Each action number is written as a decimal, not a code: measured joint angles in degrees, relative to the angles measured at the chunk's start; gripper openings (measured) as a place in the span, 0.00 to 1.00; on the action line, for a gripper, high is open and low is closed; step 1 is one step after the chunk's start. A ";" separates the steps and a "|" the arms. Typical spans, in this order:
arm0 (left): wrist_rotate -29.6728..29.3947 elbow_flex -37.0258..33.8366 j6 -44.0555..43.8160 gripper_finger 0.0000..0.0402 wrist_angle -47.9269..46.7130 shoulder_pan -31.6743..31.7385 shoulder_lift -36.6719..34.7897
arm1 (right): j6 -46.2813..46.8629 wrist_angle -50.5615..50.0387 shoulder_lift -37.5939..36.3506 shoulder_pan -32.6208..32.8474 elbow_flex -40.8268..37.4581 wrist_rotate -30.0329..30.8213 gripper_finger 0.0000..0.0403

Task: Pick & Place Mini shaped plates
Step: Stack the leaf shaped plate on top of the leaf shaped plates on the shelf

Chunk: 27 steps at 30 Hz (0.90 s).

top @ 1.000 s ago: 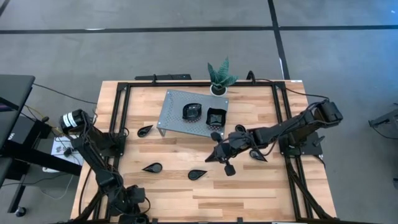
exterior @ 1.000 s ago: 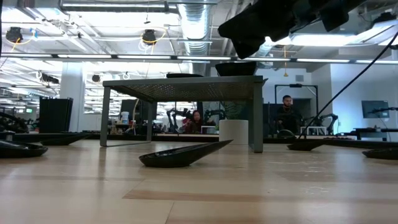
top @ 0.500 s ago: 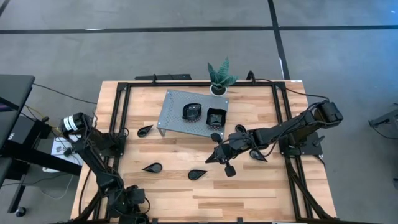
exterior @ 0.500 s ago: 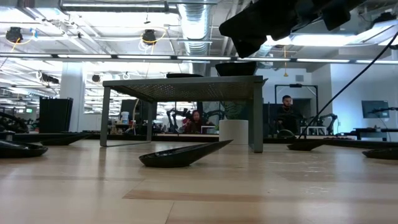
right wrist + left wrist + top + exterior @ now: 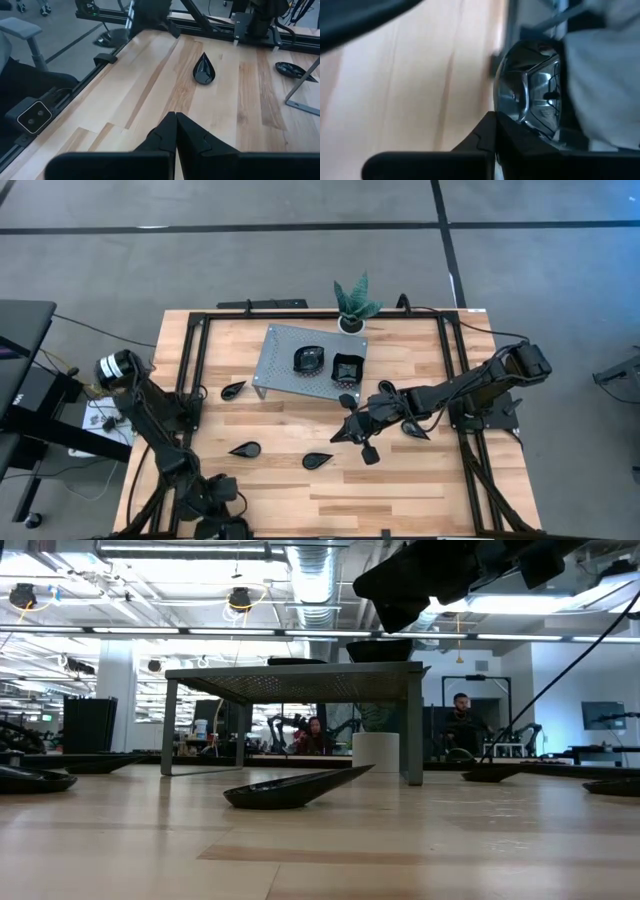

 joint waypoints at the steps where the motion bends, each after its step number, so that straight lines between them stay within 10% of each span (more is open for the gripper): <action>1: -0.92 0.00 1.58 0.02 0.03 0.75 -1.46 | -0.01 0.04 0.00 0.00 0.00 0.00 0.00; 17: -25.30 0.05 44.76 0.01 0.00 35.62 -30.17 | -0.15 0.12 0.00 -0.59 0.00 0.02 0.00; 22: -30.83 0.07 44.27 0.01 0.34 50.26 -32.15 | -0.13 0.04 0.00 -0.55 0.00 0.02 0.00; 27: -23.21 0.04 38.20 0.02 0.66 59.24 -28.60 | -0.15 -0.10 0.00 -0.55 0.00 0.02 0.00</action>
